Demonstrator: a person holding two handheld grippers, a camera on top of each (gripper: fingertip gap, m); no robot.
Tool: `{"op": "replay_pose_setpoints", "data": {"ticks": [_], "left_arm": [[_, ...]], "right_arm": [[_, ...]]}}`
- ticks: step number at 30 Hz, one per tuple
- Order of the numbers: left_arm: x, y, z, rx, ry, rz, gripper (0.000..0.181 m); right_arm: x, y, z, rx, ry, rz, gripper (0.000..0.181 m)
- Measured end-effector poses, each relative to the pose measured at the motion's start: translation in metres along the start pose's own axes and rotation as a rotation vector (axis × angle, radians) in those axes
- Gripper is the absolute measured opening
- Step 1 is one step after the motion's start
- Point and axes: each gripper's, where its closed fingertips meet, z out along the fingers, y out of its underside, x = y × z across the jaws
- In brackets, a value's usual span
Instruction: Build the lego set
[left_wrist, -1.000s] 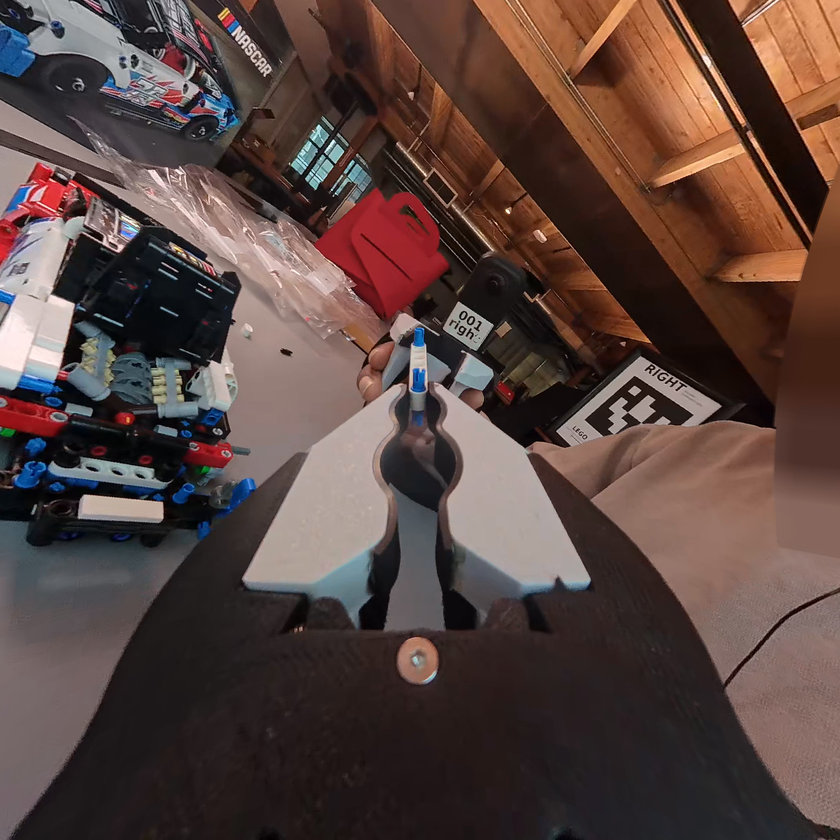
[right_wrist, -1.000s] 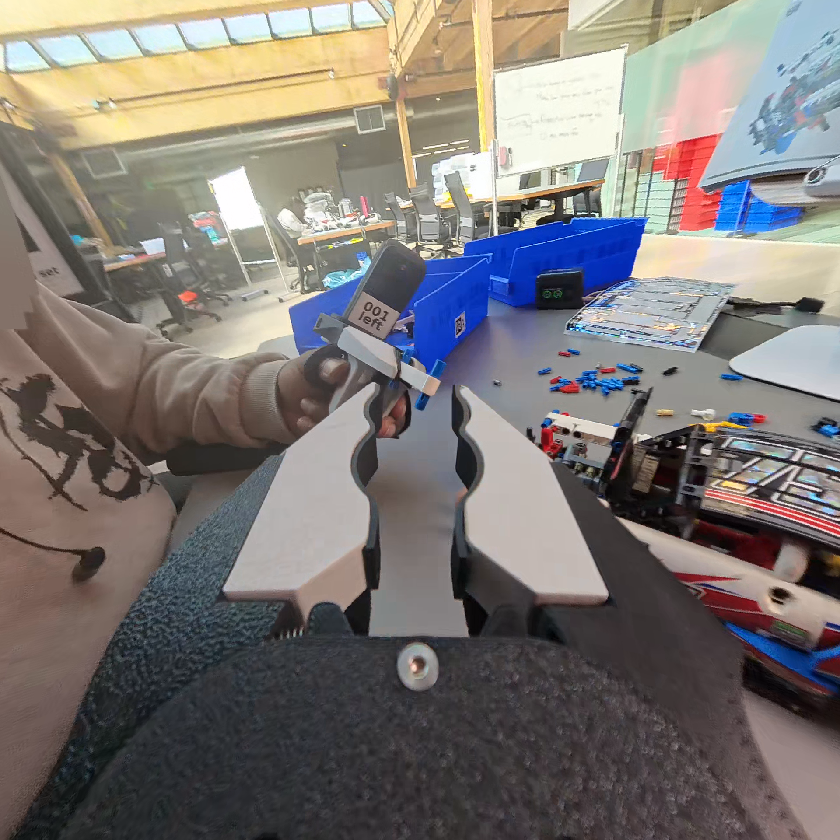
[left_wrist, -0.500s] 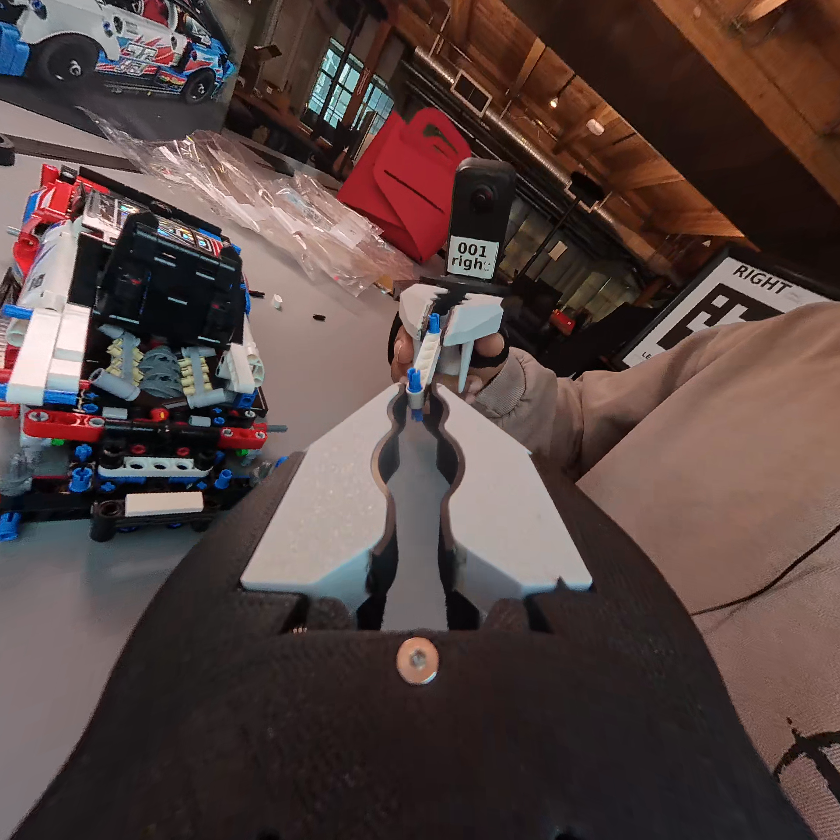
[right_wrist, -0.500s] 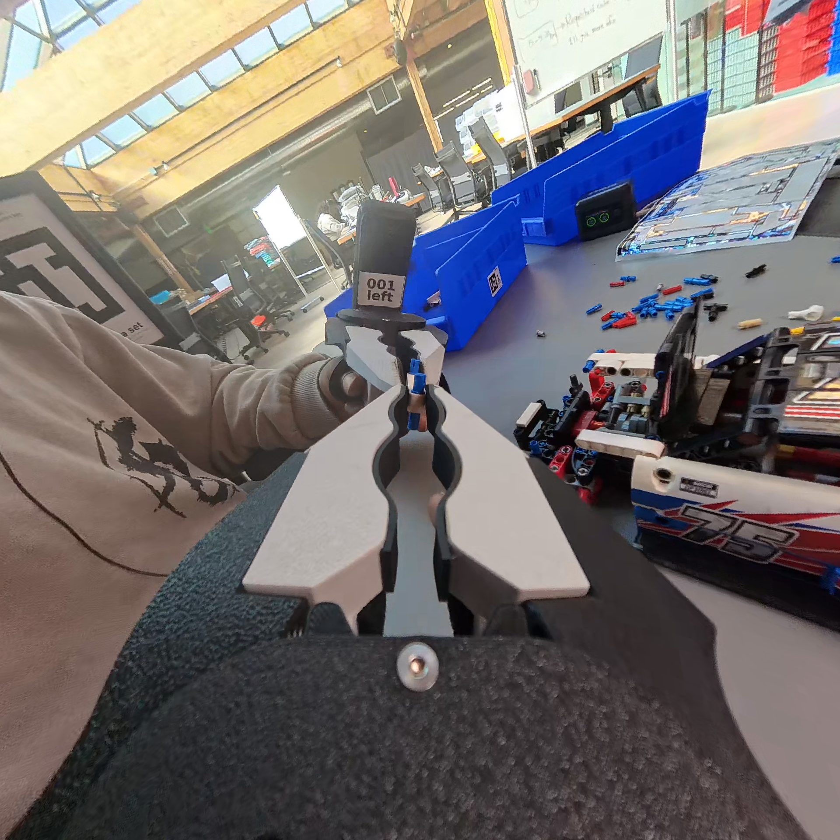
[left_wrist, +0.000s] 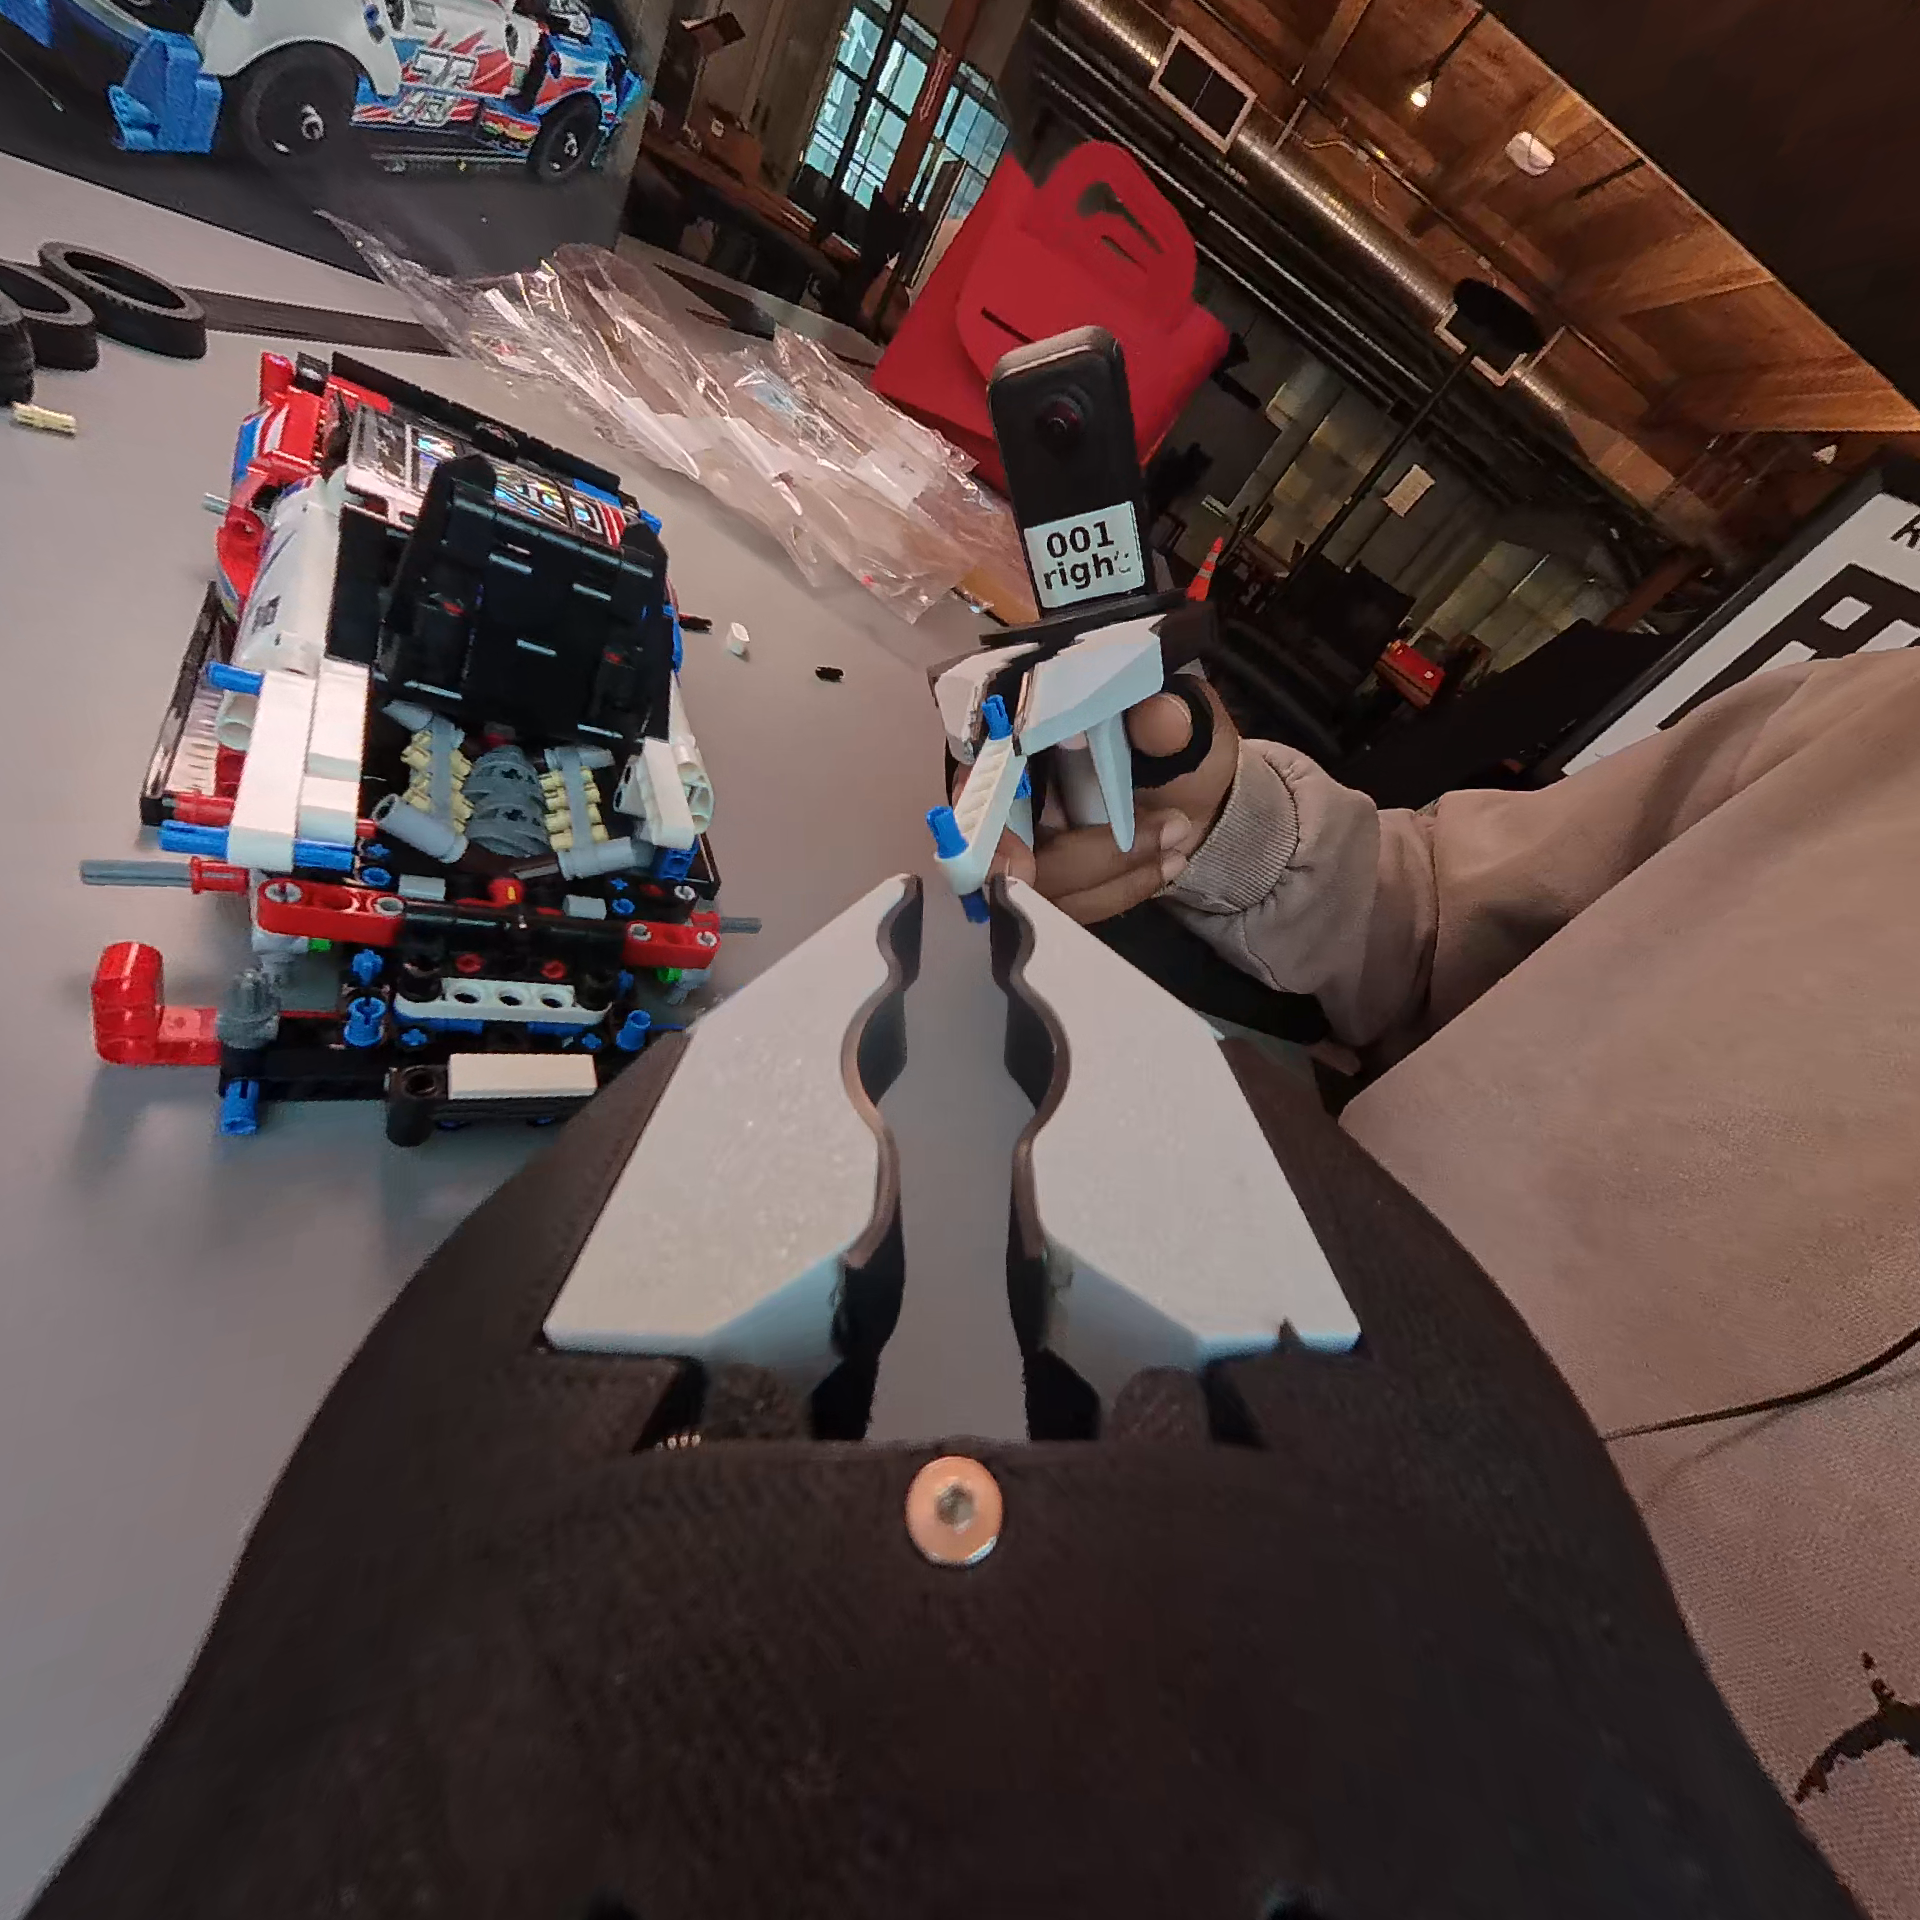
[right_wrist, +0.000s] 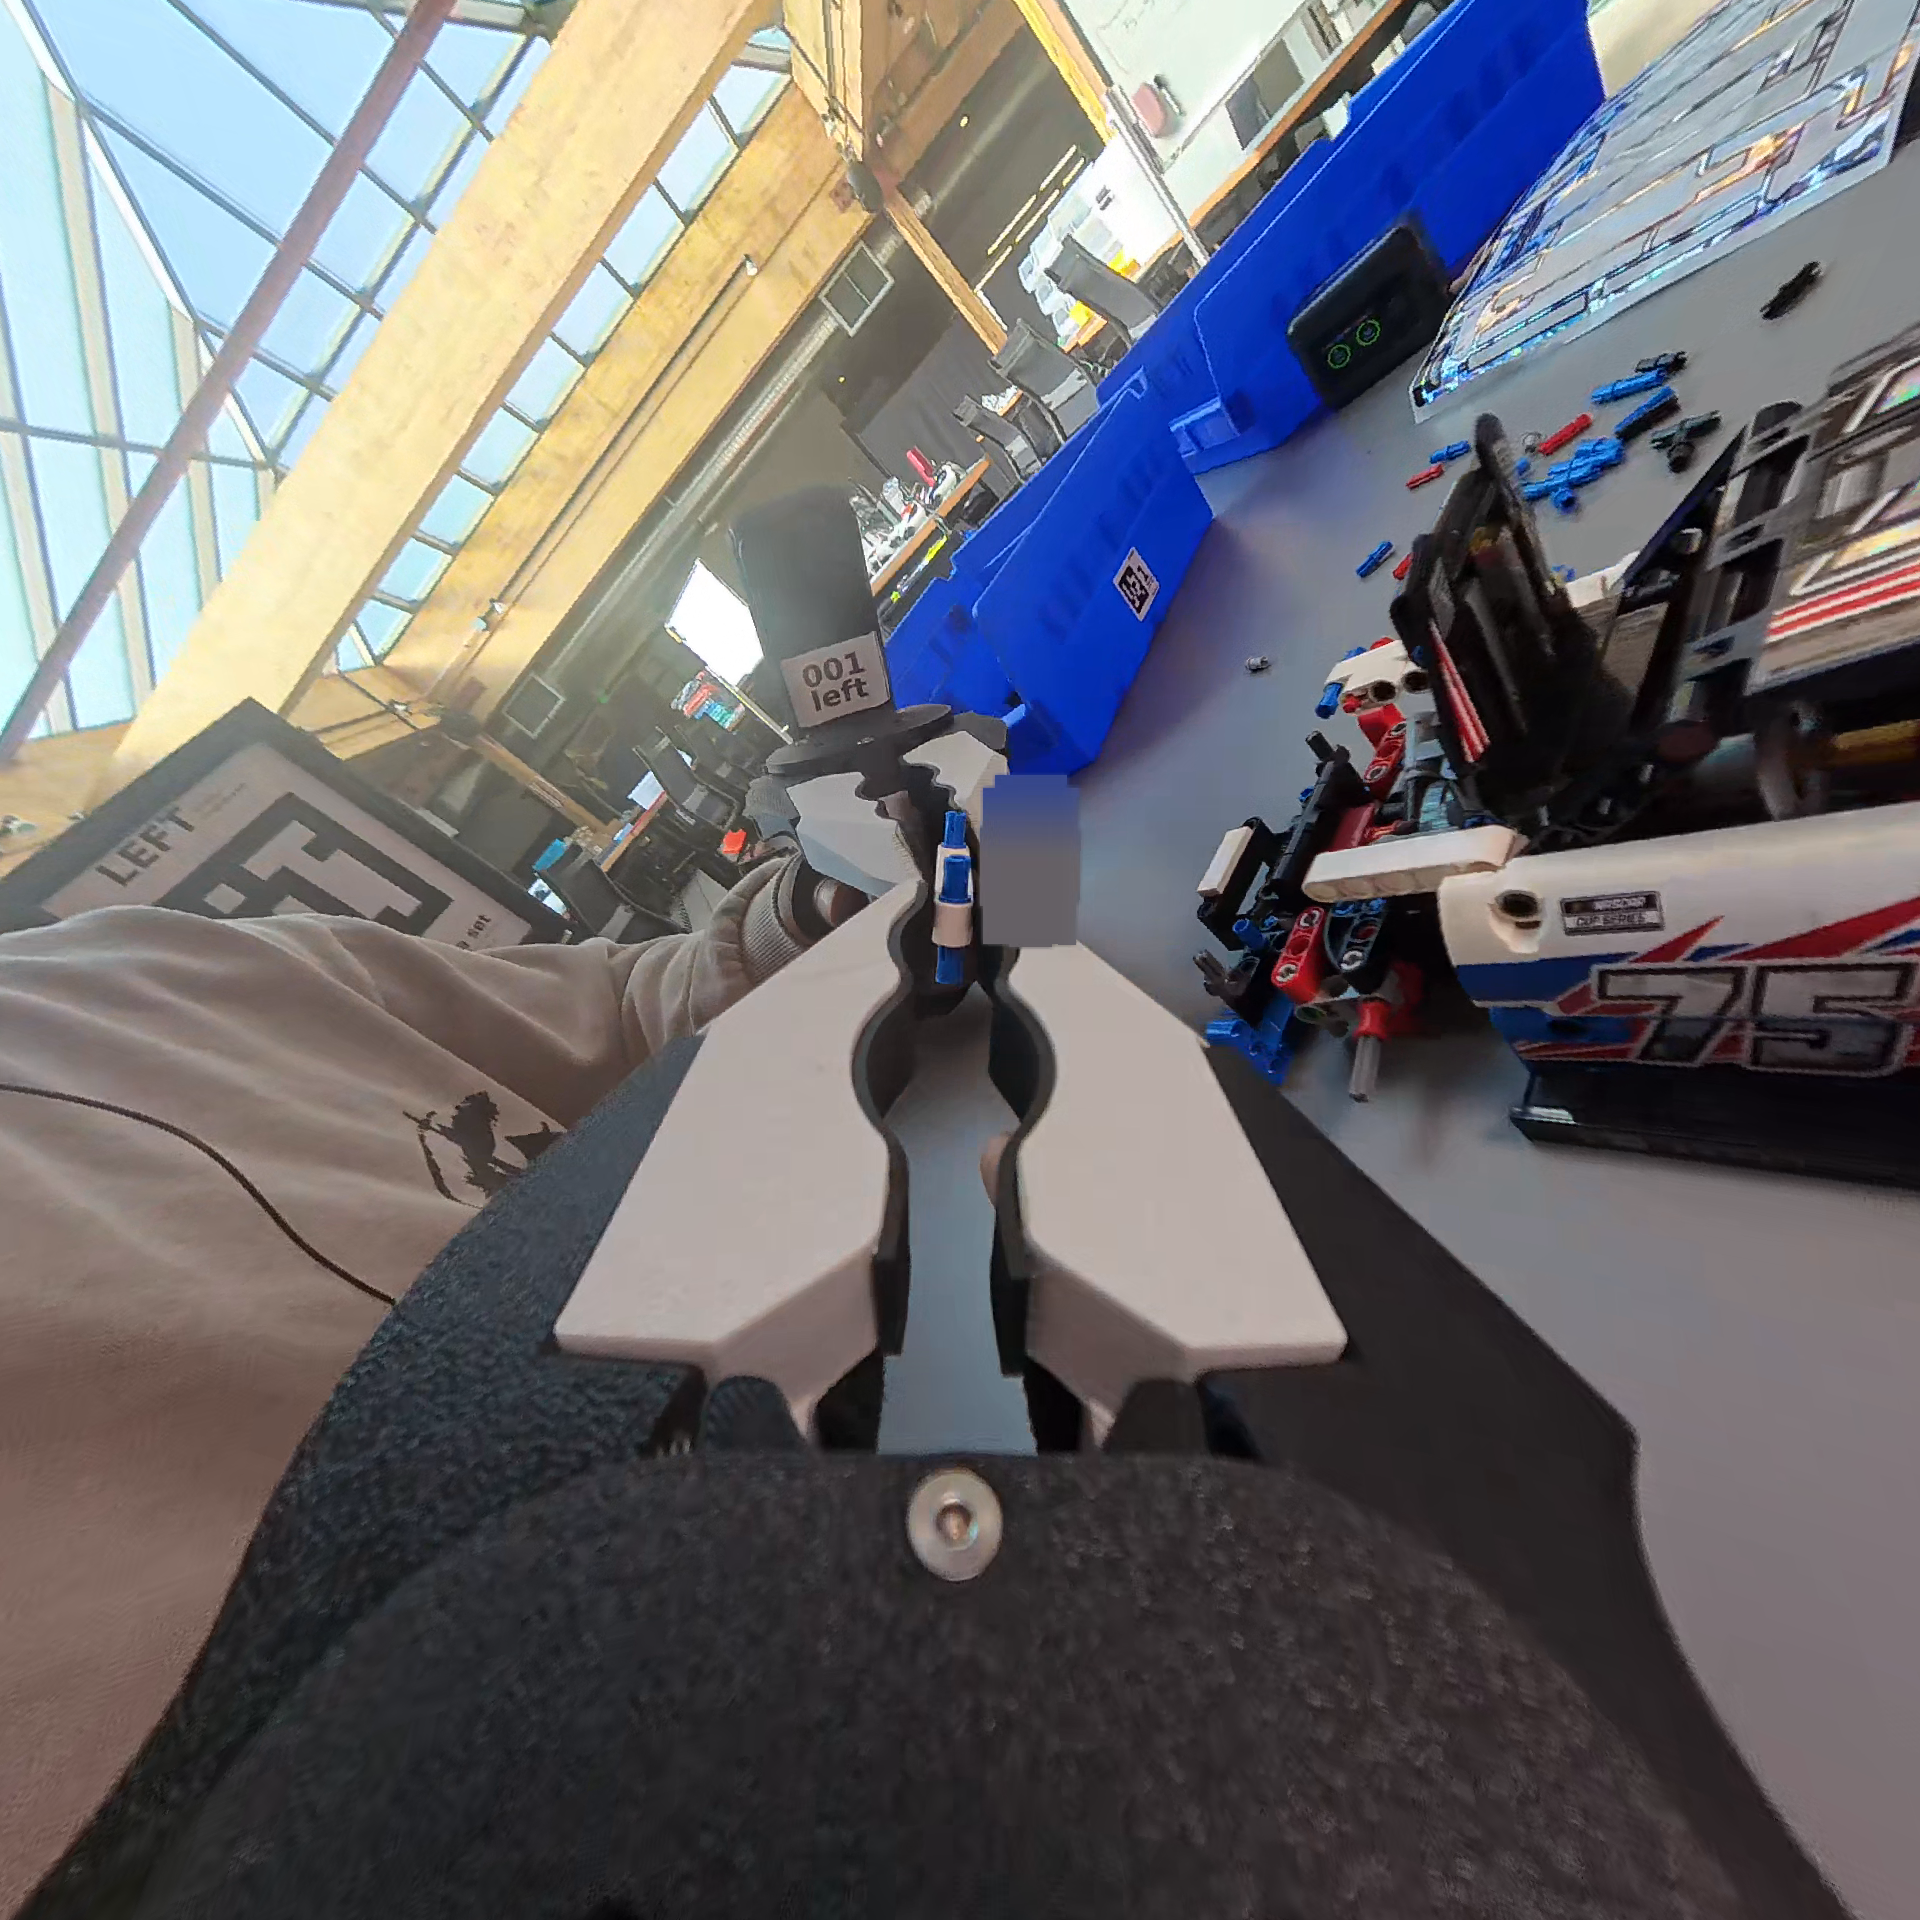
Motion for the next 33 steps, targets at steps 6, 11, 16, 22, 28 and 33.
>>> {"op": "replay_pose_setpoints", "data": {"ticks": [6,11,16,22,28,33], "left_arm": [[0.001,0.000,0.000,-0.006,-0.004,0.035,0.024],[0.001,0.008,0.004,-0.058,-0.043,0.124,0.017],[-0.005,0.016,0.002,-0.127,-0.073,0.120,0.009],[-0.012,0.048,0.002,-0.305,-0.086,-0.023,0.007],[-0.006,0.076,0.000,-0.463,-0.083,-0.120,0.005],[-0.006,0.080,-0.001,-0.485,-0.101,-0.116,0.005]], "right_arm": [[0.004,0.005,0.001,-0.015,0.001,0.068,0.005],[0.005,0.011,0.004,-0.042,-0.002,0.101,0.005],[0.009,0.021,0.005,-0.104,0.046,0.076,0.005],[0.027,0.043,0.003,-0.250,0.171,-0.012,0.007],[0.024,0.047,0.001,-0.321,0.195,-0.196,0.014],[0.019,0.051,0.004,-0.414,0.251,-0.656,0.022]]}}
